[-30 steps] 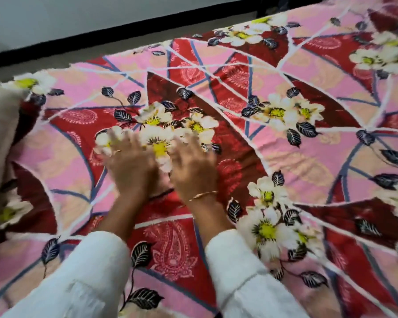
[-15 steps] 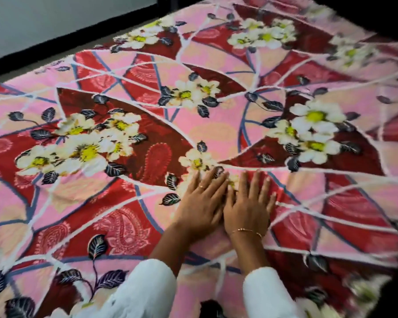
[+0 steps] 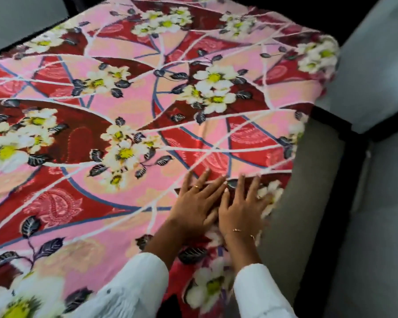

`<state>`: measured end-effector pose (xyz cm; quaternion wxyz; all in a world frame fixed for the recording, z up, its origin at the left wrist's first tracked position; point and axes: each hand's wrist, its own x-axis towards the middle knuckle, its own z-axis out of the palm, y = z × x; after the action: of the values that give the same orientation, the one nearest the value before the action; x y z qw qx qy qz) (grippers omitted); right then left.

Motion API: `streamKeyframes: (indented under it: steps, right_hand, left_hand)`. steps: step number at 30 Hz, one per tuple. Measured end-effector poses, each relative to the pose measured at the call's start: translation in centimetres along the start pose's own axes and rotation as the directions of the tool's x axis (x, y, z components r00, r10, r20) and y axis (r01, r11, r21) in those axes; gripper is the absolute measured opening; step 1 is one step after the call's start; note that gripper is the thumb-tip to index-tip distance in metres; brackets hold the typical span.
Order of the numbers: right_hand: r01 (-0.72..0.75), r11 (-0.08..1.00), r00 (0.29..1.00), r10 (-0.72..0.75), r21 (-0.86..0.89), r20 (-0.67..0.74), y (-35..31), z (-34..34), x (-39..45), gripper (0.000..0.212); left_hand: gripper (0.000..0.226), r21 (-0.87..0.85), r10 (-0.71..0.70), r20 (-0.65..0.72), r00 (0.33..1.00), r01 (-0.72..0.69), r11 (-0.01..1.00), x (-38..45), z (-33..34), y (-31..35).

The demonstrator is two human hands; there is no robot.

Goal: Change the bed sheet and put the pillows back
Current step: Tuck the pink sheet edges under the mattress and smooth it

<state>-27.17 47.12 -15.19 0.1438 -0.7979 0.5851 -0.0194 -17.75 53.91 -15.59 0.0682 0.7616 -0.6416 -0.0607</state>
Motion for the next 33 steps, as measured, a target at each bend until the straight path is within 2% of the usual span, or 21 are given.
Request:
streamKeyframes:
  steps: [1, 3, 6, 8, 9, 10, 12, 13, 14, 16, 18, 20, 22, 25, 27, 28, 30, 31, 32, 33]
  right_hand:
    - [-0.075, 0.995, 0.996, 0.072, 0.058, 0.048, 1.5, -0.3, -0.3, 0.057]
    - [-0.168, 0.985, 0.978, 0.161, 0.047, 0.135, 4.6, -0.8, -0.8, 0.054]
    - [-0.166, 0.985, 0.973, 0.17, -0.037, 0.159, 6.4, -2.4, -0.6, 0.051]
    - [-0.112, 0.993, 0.985, 0.116, -0.038, 0.127, 6.2, -3.5, -0.2, 0.053]
    - [-0.064, 0.998, 0.993, 0.066, -0.018, 0.098, 5.8, -3.6, 0.0, 0.052]
    - [0.002, 1.0, 0.999, -0.002, 0.004, 0.052, 5.0, -3.7, 0.4, 0.051]
    - [0.162, 0.987, 0.986, -0.161, 0.014, -0.038, 2.4, -3.5, 1.6, 0.05]
    - [0.245, 0.969, 0.968, -0.244, 0.012, -0.056, 0.8, -3.3, 2.4, 0.05]
    - [0.331, 0.944, 0.944, -0.331, 0.0, -0.016, -0.8, -3.1, 3.1, 0.051]
    - [0.458, 0.888, 0.887, -0.453, -0.038, 0.084, -3.1, -2.1, 4.8, 0.052]
    - [0.482, 0.874, 0.874, -0.474, -0.068, 0.102, -3.5, -1.4, 6.4, 0.052]
    - [0.416, 0.905, 0.908, -0.409, -0.087, 0.088, -2.7, -1.0, 7.3, 0.058]
    - [0.277, 0.959, 0.96, -0.273, -0.055, 0.058, -1.0, -1.1, 7.6, 0.065]
    - [0.025, 0.989, 1.0, -0.025, 0.143, -0.001, 2.2, -0.7, 6.7, 0.069]
    - [-0.181, 0.919, 0.983, 0.154, 0.35, 0.104, 4.0, -0.8, 6.2, 0.07]
    - [-0.285, 0.88, 0.955, 0.229, 0.381, 0.188, 4.7, -0.8, 6.1, 0.071]
    - [-0.352, 0.906, 0.924, 0.296, 0.237, 0.241, 5.4, -1.6, 6.0, 0.074]
    - [-0.319, 0.935, 0.936, 0.285, 0.155, 0.209, 5.4, -2.4, 6.0, 0.075]
    - [-0.264, 0.96, 0.956, 0.247, 0.097, 0.161, 5.0, -3.1, 6.1, 0.074]
    - [-0.213, 0.975, 0.973, 0.206, 0.058, 0.103, 4.6, -3.7, 6.2, 0.071]
  left_hand:
    - [0.06, 0.021, 0.031, 0.022, 0.999, -0.031, 0.999, 0.4, -0.1, 1.4]
    - [0.06, 0.039, 0.088, 0.038, 0.995, -0.09, 0.995, 0.9, 0.1, 4.2]
    - [0.054, -0.002, 0.246, 0.043, 0.968, -0.246, 0.969, 1.5, 0.4, 6.4]
    - [0.052, -0.181, 0.312, -0.017, 0.95, -0.31, 0.934, 2.0, 0.0, 6.8]
    - [0.048, -0.262, 0.256, -0.084, 0.963, -0.269, 0.927, 2.2, -0.7, 6.6]
    - [0.045, -0.307, 0.138, -0.161, 0.977, -0.183, 0.934, 2.4, -1.3, 6.1]
    - [0.043, -0.295, -0.127, -0.317, 0.94, 0.03, 0.955, 3.3, -2.3, 4.0]
    - [0.047, -0.294, -0.248, -0.333, 0.91, 0.15, 0.944, 3.9, -2.9, 2.6]
    - [0.053, -0.277, -0.362, -0.314, 0.878, 0.28, 0.919, 4.6, -3.4, 1.1]
    - [0.061, -0.191, -0.528, -0.132, 0.839, 0.502, 0.844, 6.2, -3.5, -2.4]
    - [0.066, -0.086, -0.549, 0.007, 0.836, 0.547, 0.833, 7.9, -2.9, -5.0]
    - [0.067, -0.01, -0.443, 0.107, 0.89, 0.446, 0.895, 9.5, -2.0, -5.4]
    - [0.061, 0.014, -0.29, 0.143, 0.946, 0.291, 0.956, 11.4, -1.2, -3.8]
    - [0.058, 0.017, -0.026, 0.119, 0.993, 0.024, 1.0, 13.9, -0.7, 0.0]
    - [0.057, 0.035, 0.139, 0.149, 0.979, -0.146, 0.989, 15.1, -0.7, 2.8]
    - [0.056, 0.05, 0.231, 0.186, 0.955, -0.244, 0.969, 15.5, -0.6, 4.0]
    - [0.05, 0.002, 0.394, 0.206, 0.896, -0.403, 0.915, 15.8, -0.7, 6.2]
    - [0.048, -0.086, 0.445, 0.141, 0.884, -0.437, 0.895, 15.4, -1.0, 7.0]
    - [0.048, -0.178, 0.439, 0.015, 0.899, -0.429, 0.885, 14.8, -1.4, 7.3]
    - [0.047, -0.248, 0.374, -0.124, 0.919, -0.394, 0.885, 14.3, -2.0, 7.1]
